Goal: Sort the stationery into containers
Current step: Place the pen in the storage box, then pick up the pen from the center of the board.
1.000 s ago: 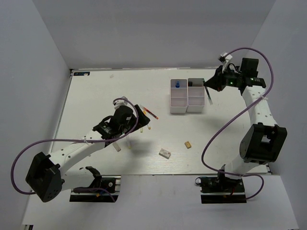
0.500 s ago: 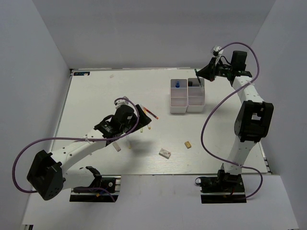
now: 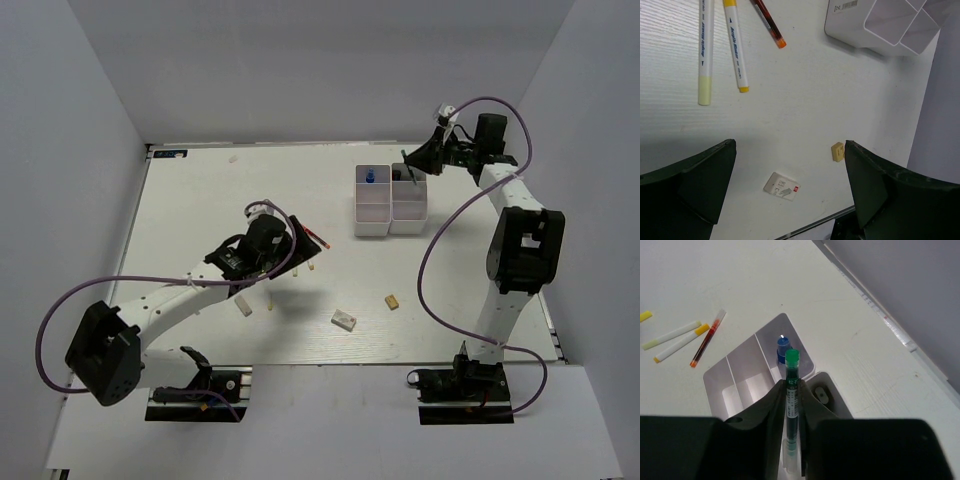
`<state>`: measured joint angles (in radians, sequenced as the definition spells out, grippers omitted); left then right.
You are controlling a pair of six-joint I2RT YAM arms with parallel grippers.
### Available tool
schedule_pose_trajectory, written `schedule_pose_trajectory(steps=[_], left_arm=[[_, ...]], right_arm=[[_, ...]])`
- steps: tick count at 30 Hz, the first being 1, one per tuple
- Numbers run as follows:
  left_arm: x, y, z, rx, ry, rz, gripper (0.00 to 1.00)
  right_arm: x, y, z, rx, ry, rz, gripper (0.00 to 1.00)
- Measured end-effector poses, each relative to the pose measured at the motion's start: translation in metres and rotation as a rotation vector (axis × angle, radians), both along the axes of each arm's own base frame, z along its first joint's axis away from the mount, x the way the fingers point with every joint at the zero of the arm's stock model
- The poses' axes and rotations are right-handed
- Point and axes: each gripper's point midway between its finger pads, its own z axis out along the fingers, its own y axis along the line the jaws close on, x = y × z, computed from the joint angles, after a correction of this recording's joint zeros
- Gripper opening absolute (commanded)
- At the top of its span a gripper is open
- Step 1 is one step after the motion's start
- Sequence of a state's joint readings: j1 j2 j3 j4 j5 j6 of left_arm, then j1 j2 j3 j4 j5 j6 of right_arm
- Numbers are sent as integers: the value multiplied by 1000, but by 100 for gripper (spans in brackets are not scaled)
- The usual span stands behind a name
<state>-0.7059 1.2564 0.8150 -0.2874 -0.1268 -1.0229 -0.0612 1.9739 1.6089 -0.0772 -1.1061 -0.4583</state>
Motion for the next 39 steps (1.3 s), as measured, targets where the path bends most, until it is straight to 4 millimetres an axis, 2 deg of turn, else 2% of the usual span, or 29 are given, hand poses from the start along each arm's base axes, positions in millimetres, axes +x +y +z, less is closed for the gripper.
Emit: schedule_pose_trajectory(steps=[6, 8, 10, 11, 13, 15, 16, 17, 18, 19, 21, 22, 24, 26, 27, 28, 30, 34, 36, 39], left_arm=[[17, -20, 1, -21, 30, 1, 93], [28, -29, 5, -25, 34, 6, 90], [38, -36, 9, -28, 35, 11, 83], [43, -40, 10, -33, 35, 18, 75], [50, -44, 11, -37, 43, 33, 68], [54, -44, 6, -31, 64, 53, 59], [57, -43, 4, -29, 72, 63, 55], [59, -43, 2, -26, 82, 72, 48], [62, -42, -2, -21, 95, 85, 44], [66, -40, -7, -10, 109, 95, 40], [74, -38, -16, 5, 135, 118, 28], [79, -37, -20, 11, 147, 131, 28], [91, -34, -29, 29, 173, 152, 30], [106, -32, -36, 47, 198, 177, 38], [114, -32, -38, 54, 206, 188, 45], [122, -32, -40, 66, 214, 201, 48], [136, -31, -42, 86, 217, 218, 54], [156, -22, -48, 133, 229, 251, 56], [161, -18, -51, 159, 238, 258, 56], [164, -10, -61, 201, 265, 264, 56]], right_arm=[[-2, 2, -9, -7, 4, 7, 45], [-2, 1, -11, -8, 6, 8, 46], [-2, 1, -11, -8, 6, 8, 49], [-3, 1, -11, -7, 8, 8, 49], [-8, 1, -11, -8, 14, 5, 39], [-18, -1, -11, -20, 20, -19, 23], [-22, -3, -9, -29, 13, -41, 6], [-28, -6, -5, -42, -1, -80, 0], [-35, -11, -3, -59, -4, -132, 0], [-43, -15, 3, -60, -15, -188, 1], [-55, -29, 14, -57, -6, -328, 28], [-59, -34, 21, -50, -2, -377, 41], [-60, -44, 33, -52, -7, -427, 41], [-62, -48, 28, -72, 36, -428, 11], [-65, -49, 21, -80, 75, -427, 2], [-71, -50, 10, -88, 122, -423, 0], [-86, -49, -12, -99, 208, -415, 0], [-131, -43, -53, -111, 356, -400, 5], [-146, -41, -57, -111, 391, -394, 10], [-152, -40, -50, -107, 380, -392, 12]])
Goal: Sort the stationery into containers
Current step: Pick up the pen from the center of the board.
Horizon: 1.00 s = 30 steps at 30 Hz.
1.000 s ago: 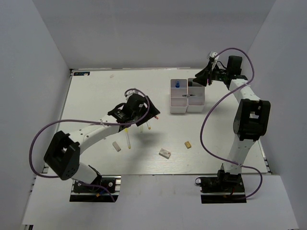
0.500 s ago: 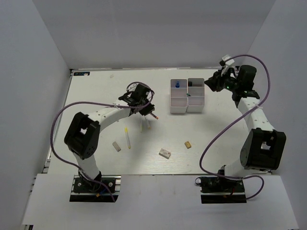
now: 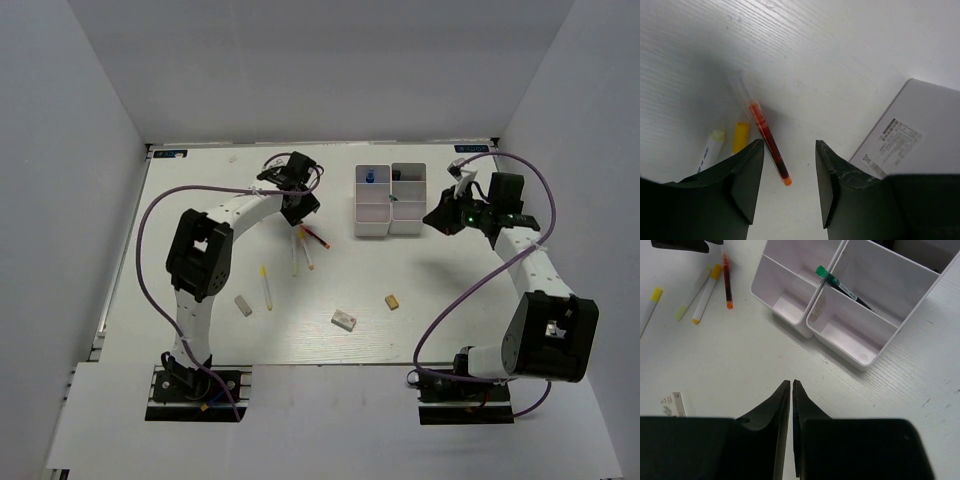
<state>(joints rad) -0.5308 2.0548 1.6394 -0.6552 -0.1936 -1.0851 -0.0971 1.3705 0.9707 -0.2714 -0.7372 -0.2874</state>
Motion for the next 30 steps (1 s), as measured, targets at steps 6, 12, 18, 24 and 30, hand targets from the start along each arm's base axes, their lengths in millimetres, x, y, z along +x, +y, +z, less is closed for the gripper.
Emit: schedule_pose_trajectory(steps=[6, 12, 18, 24, 30], left_arm=[[10, 10, -20, 56, 62, 10, 54], [11, 20, -30, 105, 110, 14, 52], [8, 28, -28, 140, 128, 8, 52], [9, 28, -38, 159, 154, 4, 48], [14, 24, -51, 168, 176, -3, 45]], right_arm=[[-7, 2, 4, 15, 8, -1, 15], [-16, 4, 3, 26, 20, -8, 15], [-22, 5, 0, 34, 32, -15, 16], [-24, 5, -2, 37, 41, -18, 16], [-25, 5, 0, 37, 36, -22, 16]])
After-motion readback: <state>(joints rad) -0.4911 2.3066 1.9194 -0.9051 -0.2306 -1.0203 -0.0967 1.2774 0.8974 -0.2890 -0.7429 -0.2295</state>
